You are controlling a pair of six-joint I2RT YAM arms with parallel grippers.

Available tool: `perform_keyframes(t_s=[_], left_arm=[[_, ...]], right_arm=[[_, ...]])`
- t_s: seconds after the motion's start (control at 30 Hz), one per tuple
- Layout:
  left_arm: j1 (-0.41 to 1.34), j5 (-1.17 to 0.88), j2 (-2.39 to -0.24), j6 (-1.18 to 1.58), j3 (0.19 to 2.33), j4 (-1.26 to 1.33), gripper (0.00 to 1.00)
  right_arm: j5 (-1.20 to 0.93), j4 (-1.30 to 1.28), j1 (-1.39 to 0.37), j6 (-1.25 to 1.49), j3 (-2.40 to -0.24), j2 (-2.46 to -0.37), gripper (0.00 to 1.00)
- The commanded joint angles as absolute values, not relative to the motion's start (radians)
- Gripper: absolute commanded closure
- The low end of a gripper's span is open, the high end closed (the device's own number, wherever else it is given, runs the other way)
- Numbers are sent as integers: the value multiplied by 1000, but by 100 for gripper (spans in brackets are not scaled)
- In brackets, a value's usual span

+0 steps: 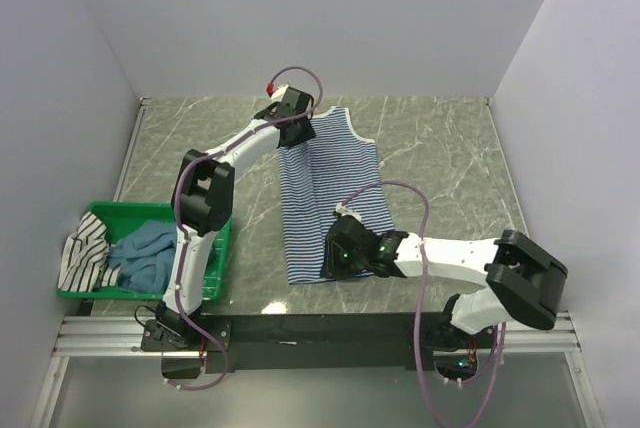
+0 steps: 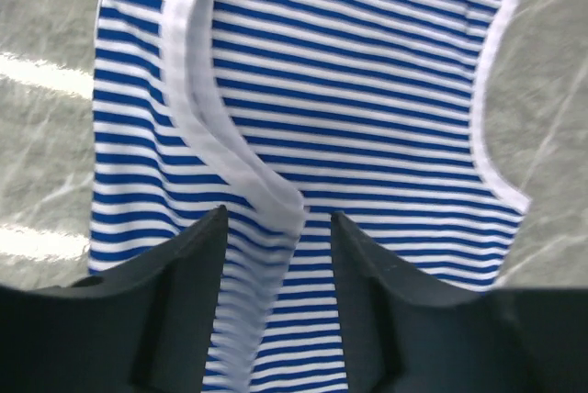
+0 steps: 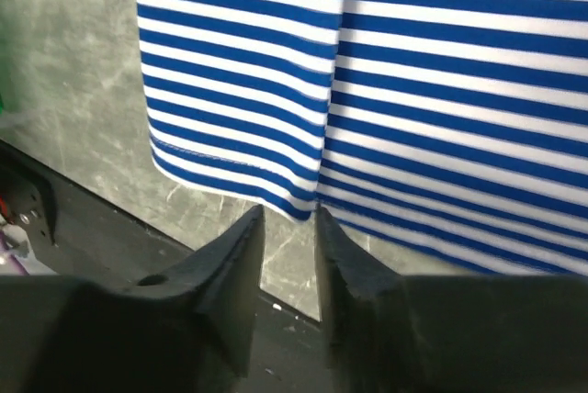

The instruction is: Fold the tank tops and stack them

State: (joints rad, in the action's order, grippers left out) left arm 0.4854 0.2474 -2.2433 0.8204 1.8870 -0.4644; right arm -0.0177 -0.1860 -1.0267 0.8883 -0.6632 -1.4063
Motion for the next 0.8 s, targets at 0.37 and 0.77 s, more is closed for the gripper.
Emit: perform_keyframes(t_s=[0.37, 0.77], left_arm=[[413, 226, -2115, 870, 1778, -394, 79], [361, 170, -2238, 834, 1724, -317, 87]], right_arm=[[154, -302, -1028, 793, -791, -1304, 67], [140, -236, -1069, 678, -930, -1669, 74]])
